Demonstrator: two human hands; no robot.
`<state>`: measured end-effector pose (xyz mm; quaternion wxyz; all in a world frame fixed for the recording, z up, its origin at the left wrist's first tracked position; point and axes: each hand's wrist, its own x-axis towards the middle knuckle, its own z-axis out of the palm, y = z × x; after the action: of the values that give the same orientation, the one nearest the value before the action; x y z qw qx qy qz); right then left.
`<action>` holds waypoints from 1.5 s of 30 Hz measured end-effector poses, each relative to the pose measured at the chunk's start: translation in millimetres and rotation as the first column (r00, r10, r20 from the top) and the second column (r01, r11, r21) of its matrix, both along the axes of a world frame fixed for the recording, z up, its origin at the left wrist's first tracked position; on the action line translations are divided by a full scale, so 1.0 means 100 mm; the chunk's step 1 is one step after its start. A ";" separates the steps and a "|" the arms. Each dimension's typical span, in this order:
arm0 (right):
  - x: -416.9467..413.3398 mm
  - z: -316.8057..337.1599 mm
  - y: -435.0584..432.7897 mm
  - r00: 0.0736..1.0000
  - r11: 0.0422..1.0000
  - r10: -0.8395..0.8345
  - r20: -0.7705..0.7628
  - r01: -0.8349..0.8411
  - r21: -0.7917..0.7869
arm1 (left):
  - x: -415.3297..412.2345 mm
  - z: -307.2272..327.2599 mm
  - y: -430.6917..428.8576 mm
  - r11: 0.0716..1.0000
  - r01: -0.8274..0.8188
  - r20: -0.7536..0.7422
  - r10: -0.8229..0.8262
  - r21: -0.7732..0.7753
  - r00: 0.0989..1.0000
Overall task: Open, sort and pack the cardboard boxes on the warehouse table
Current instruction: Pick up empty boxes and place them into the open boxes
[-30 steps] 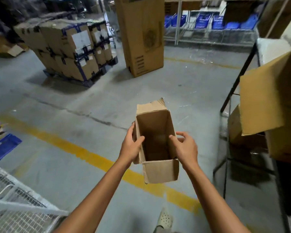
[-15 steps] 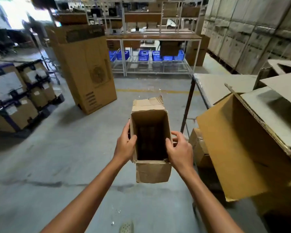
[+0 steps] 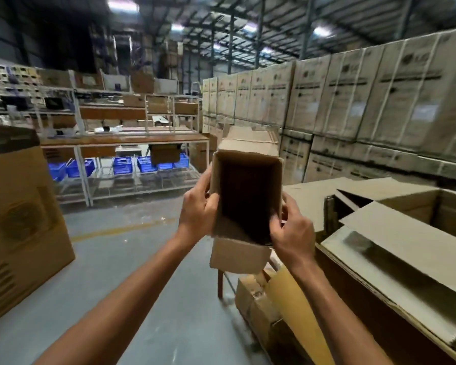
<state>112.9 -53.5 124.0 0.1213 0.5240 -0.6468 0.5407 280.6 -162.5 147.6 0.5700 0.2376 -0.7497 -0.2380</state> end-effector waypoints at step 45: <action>-3.18 0.48 1.21 0.164 -0.170 -0.891 -0.423 0.743 0.647 | -5.31 0.14 0.28 0.661 0.698 0.904 -0.069 -0.275 0.422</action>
<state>-204.7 67.4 171.7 0.1474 -0.0768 -0.9852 0.0429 -250.7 -134.3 162.0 0.1040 -0.0746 -0.9912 0.0345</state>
